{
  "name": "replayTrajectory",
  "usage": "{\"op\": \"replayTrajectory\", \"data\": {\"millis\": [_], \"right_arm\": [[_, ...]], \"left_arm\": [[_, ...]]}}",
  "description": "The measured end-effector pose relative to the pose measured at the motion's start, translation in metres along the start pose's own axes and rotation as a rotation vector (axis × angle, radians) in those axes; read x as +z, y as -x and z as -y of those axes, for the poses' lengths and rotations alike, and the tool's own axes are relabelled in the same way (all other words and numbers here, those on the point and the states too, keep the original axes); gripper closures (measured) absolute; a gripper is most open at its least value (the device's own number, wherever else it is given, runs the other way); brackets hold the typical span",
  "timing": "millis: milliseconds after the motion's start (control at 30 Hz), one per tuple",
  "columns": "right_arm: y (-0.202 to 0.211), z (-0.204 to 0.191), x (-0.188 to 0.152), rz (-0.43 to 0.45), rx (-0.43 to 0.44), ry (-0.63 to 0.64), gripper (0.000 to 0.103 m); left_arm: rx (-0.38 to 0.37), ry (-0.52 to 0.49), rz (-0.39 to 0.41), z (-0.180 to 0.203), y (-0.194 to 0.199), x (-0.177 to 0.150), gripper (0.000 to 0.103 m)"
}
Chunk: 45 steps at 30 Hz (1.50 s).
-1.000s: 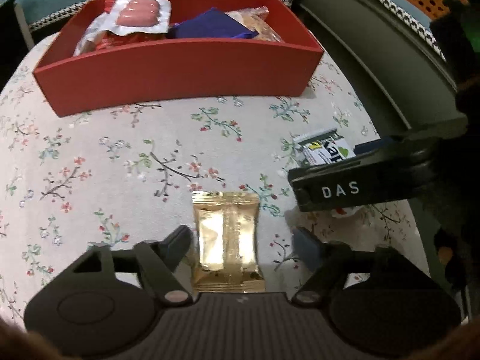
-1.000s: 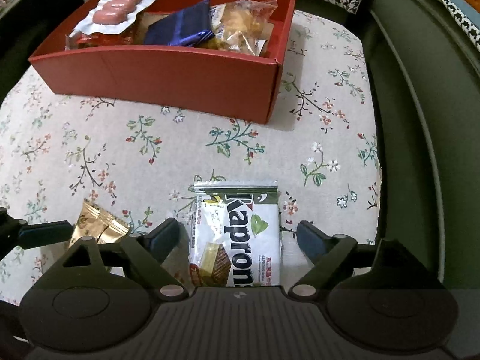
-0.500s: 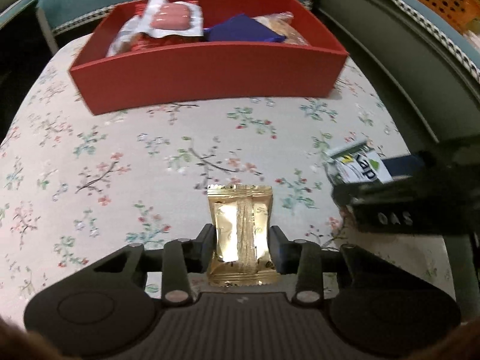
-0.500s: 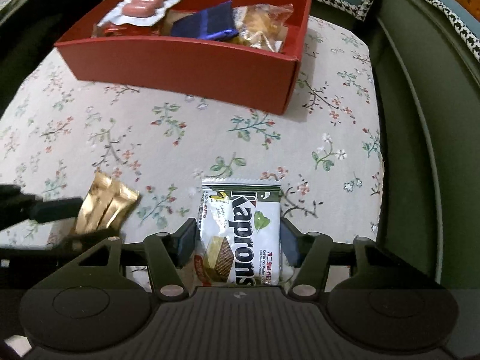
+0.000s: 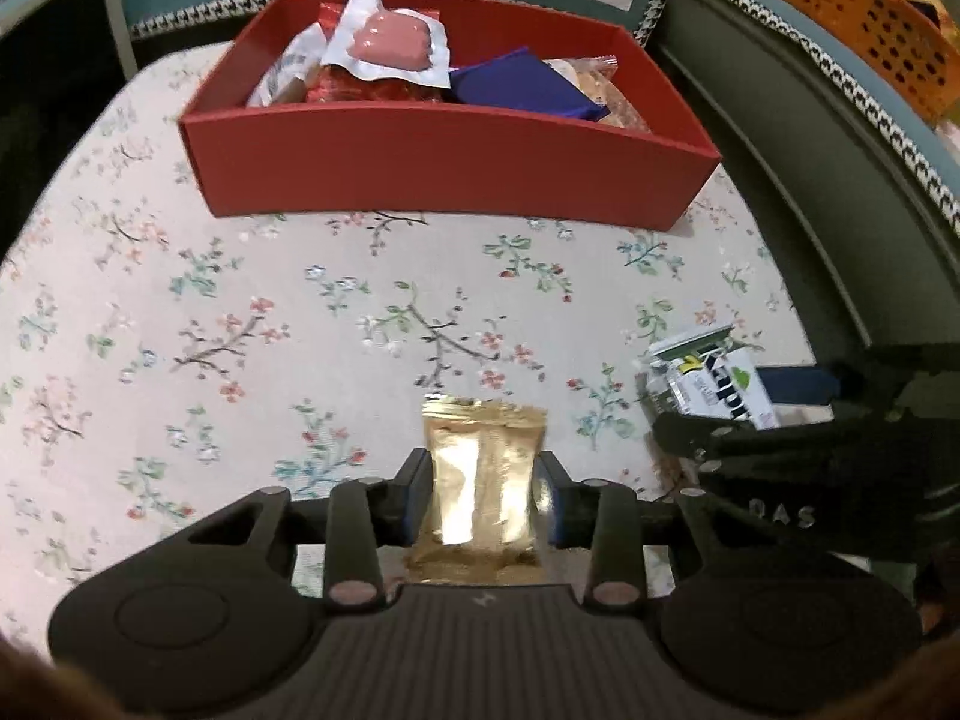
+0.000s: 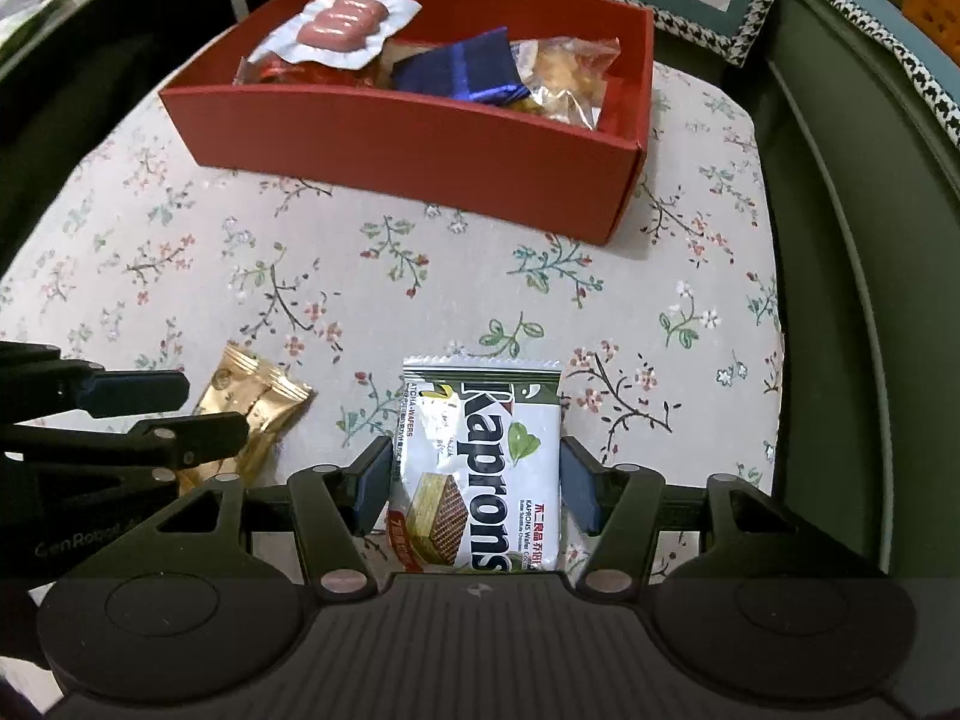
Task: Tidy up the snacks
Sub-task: 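Grasp the gold pouch with the left tool while the right tool grasps the Kaprons pack, then lift both held snacks and carry them over the red box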
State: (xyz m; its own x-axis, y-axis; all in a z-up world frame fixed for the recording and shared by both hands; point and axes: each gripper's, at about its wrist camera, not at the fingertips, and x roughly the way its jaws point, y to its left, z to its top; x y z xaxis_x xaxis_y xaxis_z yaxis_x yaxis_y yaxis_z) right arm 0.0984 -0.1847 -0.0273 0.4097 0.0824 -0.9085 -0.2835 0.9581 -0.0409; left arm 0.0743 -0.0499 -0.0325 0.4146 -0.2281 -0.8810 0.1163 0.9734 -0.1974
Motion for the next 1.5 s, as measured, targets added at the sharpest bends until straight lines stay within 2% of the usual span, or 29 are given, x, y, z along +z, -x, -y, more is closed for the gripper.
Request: {"op": "replayTrajectory", "data": {"millis": [67, 200, 367, 533, 1300, 1400, 1500], "right_arm": [[-0.001, 0.002, 0.001, -0.001, -0.004, -0.011, 0.038], [-0.003, 0.006, 0.001, -0.004, -0.009, -0.025, 0.037], [-0.008, 0.008, 0.0, -0.023, -0.017, -0.023, 0.037], [-0.001, 0.006, 0.002, 0.0, -0.006, -0.02, 0.037], [0.024, 0.005, 0.017, 0.123, 0.004, -0.032, 0.038], [0.026, 0.005, 0.018, 0.133, 0.005, -0.032, 0.038], [0.028, 0.004, 0.019, 0.14, 0.008, -0.033, 0.038]], "left_arm": [[-0.018, 0.015, 0.006, 0.002, -0.002, 0.003, 0.02], [0.055, -0.039, -0.005, 0.007, -0.016, 0.006, 0.016], [0.068, -0.06, -0.002, 0.008, -0.017, 0.003, 0.015], [0.055, -0.037, -0.002, 0.001, -0.009, 0.001, 0.021], [-0.011, 0.026, 0.127, -0.006, 0.028, 0.019, 0.022], [-0.015, 0.024, 0.134, -0.005, 0.03, 0.02, 0.031], [-0.014, 0.024, 0.14, -0.006, 0.031, 0.021, 0.031]]}}
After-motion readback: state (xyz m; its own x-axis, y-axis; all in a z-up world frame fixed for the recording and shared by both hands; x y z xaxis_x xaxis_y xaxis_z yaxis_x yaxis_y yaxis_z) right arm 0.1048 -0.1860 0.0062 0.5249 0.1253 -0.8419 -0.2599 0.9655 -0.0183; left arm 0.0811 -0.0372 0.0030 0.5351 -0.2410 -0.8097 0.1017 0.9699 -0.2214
